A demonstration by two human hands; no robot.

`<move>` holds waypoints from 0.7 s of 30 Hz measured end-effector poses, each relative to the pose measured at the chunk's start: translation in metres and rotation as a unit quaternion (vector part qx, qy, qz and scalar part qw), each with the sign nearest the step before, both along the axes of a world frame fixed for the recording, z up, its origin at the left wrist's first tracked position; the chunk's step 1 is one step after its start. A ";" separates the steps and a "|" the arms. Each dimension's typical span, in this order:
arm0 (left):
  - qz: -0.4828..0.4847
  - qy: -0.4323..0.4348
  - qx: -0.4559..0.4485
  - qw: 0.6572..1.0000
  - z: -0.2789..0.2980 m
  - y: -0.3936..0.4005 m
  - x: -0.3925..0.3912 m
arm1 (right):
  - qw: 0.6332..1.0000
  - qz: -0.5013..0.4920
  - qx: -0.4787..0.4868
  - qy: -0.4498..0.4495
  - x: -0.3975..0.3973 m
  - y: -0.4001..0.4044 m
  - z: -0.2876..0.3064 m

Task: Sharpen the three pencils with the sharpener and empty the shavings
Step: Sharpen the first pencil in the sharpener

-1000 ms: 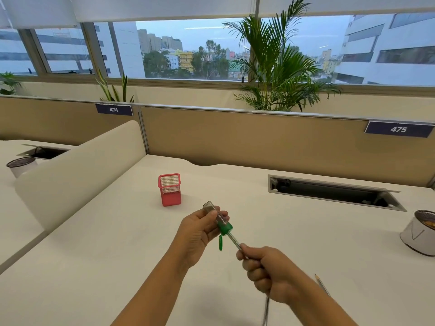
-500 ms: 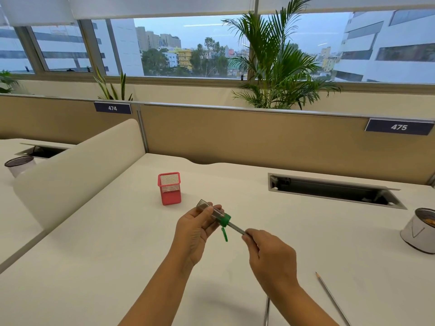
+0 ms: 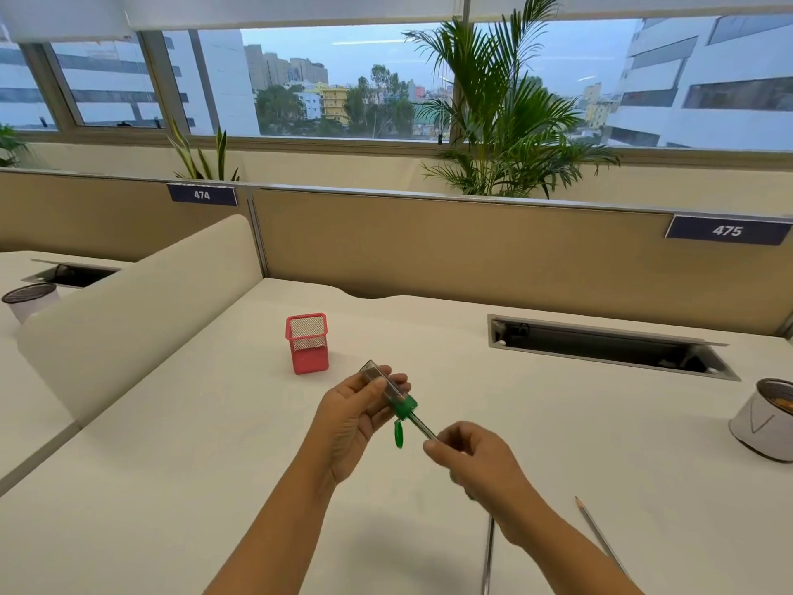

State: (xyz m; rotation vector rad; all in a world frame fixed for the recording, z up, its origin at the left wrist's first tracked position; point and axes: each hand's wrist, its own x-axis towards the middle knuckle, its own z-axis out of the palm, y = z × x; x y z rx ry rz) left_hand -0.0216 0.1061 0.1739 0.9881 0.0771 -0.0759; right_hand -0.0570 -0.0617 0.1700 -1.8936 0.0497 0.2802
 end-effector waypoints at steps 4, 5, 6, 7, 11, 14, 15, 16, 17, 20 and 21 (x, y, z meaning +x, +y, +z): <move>0.024 0.019 0.025 0.999 0.002 -0.006 0.004 | 0.963 -0.034 -0.161 -0.214 0.000 0.000 -0.009; 0.031 0.027 0.037 0.998 0.003 -0.008 0.005 | 0.950 -0.038 -0.184 -0.250 0.000 0.000 -0.012; 0.037 0.036 0.052 0.997 0.003 -0.010 0.005 | 0.936 -0.044 -0.201 -0.284 0.001 -0.001 -0.015; 0.044 0.046 0.066 0.996 0.004 -0.012 0.005 | 0.922 -0.050 -0.217 -0.316 0.002 -0.001 -0.019; 0.083 0.079 0.055 0.992 0.005 -0.021 0.004 | 0.874 -0.046 -0.268 -0.403 0.007 -0.005 -0.031; 0.106 0.083 0.045 0.990 0.004 -0.021 0.004 | 0.843 -0.056 -0.289 -0.451 0.010 -0.007 -0.036; 0.103 0.079 0.045 0.991 0.004 -0.021 0.004 | 0.833 -0.068 -0.293 -0.465 0.010 -0.007 -0.037; 0.098 0.073 0.046 0.991 0.004 -0.021 0.003 | 0.826 -0.078 -0.296 -0.473 0.011 -0.008 -0.039; 0.093 0.067 0.051 0.992 0.003 -0.022 0.003 | 0.822 -0.084 -0.300 -0.476 0.012 -0.008 -0.041; 0.071 0.046 0.089 0.992 0.003 -0.024 0.001 | 0.864 -0.077 -0.280 -0.411 0.006 -0.004 -0.042; 0.061 0.038 0.101 0.992 0.003 -0.023 0.001 | 0.911 -0.074 -0.226 -0.337 0.003 0.000 -0.037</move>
